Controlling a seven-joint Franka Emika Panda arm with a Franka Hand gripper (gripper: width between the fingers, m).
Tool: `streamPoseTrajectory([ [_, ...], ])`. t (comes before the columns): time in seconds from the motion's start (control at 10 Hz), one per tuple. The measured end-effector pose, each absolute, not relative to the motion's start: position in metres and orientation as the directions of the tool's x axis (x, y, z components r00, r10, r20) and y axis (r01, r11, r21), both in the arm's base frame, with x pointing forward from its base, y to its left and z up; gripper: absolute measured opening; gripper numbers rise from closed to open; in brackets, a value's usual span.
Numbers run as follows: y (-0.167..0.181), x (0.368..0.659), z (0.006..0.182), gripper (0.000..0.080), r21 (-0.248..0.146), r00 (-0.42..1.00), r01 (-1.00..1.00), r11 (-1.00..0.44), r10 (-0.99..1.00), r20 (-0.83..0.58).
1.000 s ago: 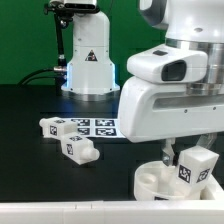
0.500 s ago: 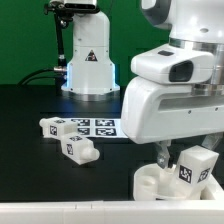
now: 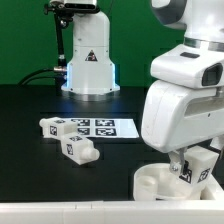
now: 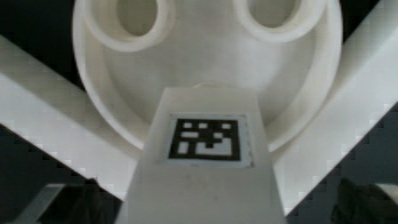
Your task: Assemble stool
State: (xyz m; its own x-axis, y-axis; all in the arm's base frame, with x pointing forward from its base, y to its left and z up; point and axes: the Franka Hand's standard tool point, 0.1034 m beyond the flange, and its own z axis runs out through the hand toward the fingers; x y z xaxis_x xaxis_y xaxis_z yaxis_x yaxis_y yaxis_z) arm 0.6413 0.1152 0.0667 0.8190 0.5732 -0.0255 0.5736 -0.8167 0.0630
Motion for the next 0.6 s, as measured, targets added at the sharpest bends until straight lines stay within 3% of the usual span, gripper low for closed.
streamPoseTrajectory([
  [0.2,0.1148,0.6413,0.0665,0.0649,0.063,0.835,0.550,-0.833,0.549,-0.024],
  [0.4,0.1153,0.6412,0.0665,0.0383,0.064,0.905,0.426,-0.903,0.426,-0.014],
  [0.5,0.1135,0.6415,0.0666,0.0334,0.066,0.931,0.364,-0.929,0.365,-0.010],
  [0.6,0.1104,0.6429,0.0670,0.0334,0.069,0.956,0.292,-0.954,0.292,-0.001],
])
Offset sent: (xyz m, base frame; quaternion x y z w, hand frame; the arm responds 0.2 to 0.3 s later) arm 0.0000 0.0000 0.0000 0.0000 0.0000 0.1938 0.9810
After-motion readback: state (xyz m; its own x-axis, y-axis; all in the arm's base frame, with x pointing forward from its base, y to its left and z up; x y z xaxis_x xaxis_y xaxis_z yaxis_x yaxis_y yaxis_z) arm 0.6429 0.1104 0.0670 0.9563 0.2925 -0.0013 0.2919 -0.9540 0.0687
